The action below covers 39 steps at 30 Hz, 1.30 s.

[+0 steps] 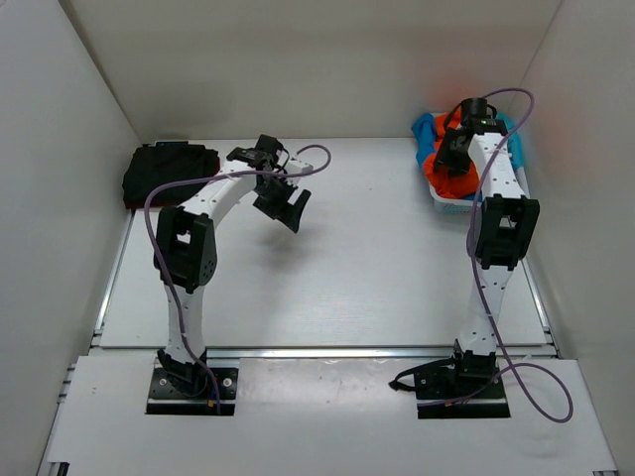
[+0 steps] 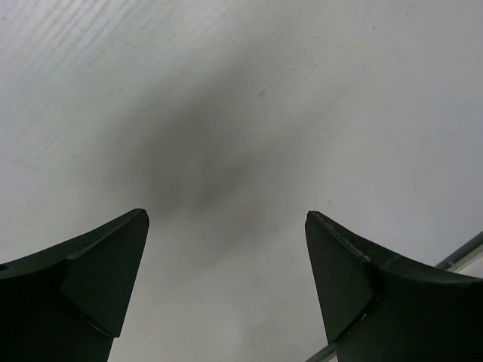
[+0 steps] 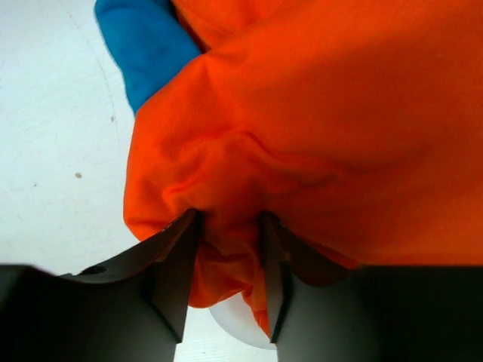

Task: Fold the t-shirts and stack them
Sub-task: Grab crumpled tshirt from bin with the right arm, then move the tshirt to the center of the board

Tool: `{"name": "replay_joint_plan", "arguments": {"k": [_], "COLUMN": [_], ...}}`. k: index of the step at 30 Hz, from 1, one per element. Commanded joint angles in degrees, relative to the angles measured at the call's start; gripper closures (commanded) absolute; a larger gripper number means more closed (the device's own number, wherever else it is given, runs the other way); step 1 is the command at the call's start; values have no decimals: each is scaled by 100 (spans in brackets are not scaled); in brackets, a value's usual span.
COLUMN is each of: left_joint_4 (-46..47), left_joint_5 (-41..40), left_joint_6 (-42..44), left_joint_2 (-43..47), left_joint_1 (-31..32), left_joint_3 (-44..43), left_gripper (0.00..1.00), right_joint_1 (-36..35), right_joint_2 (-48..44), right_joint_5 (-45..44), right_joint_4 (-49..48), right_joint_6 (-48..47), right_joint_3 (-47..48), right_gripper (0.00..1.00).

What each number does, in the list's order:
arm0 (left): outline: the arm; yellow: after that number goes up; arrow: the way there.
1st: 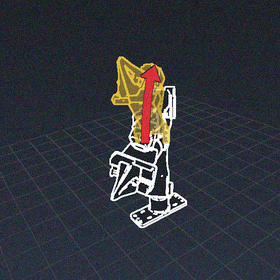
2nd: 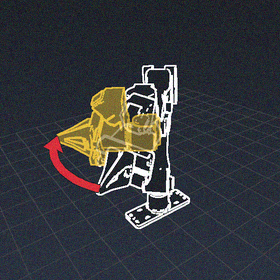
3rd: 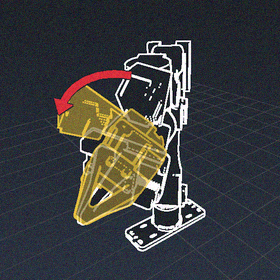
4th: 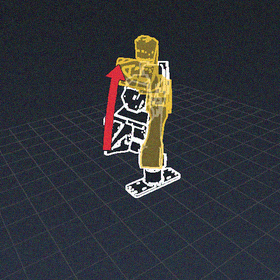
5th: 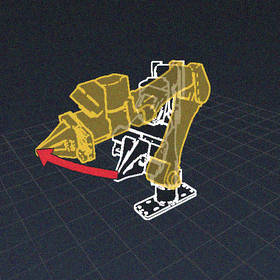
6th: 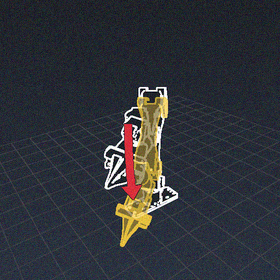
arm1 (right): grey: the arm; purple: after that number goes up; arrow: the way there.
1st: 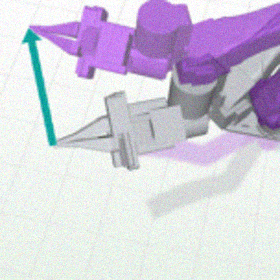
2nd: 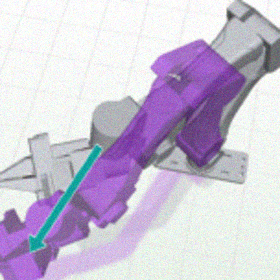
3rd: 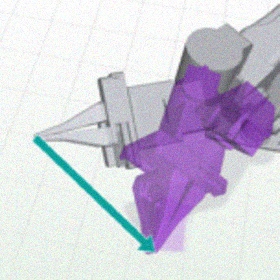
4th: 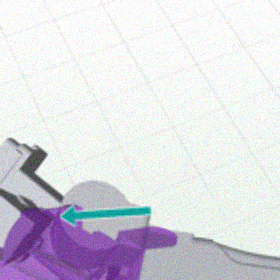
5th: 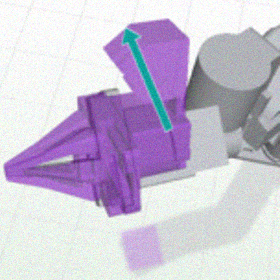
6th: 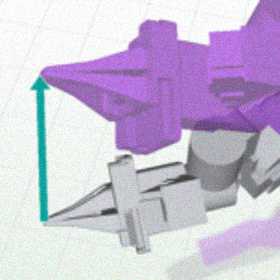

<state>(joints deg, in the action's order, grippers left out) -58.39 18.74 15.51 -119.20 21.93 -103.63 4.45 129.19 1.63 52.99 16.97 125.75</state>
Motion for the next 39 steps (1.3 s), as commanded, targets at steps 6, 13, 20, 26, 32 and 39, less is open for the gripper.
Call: {"name": "replay_joint_plan", "arguments": {"k": [6,13,20,26,32,39], "left_joint_4": [258,302,363,530,645,820], "left_joint_5": [226,280,235,147,367,95], "left_joint_6": [-83,-162,-171,-346,-645,-847], "left_joint_2": [344,634,985,1398,1802,2462], "left_joint_1": [-198,-102,-40,-145,-637,-1305], "left_joint_3": [115,159,431,642,915,1319], "left_gripper": [4,4,3,4,4,3], "right_joint_1": [39,-67,232,-153,-2382,-4115], "right_joint_2": [107,-1156,-3019,-4925,-5843,-4976], "right_joint_5": [-417,-1208,-1473,-1359,-2350,-1726], "right_joint_4": [458,-208,-1554,-3749,-5449,-4492], "right_joint_6": [61,-71,-176,-1079,-2977,-3188], "right_joint_3": [432,459,-769,-2448,-3076,-1415], "right_gripper": [100,100,100,100,100,100]}}
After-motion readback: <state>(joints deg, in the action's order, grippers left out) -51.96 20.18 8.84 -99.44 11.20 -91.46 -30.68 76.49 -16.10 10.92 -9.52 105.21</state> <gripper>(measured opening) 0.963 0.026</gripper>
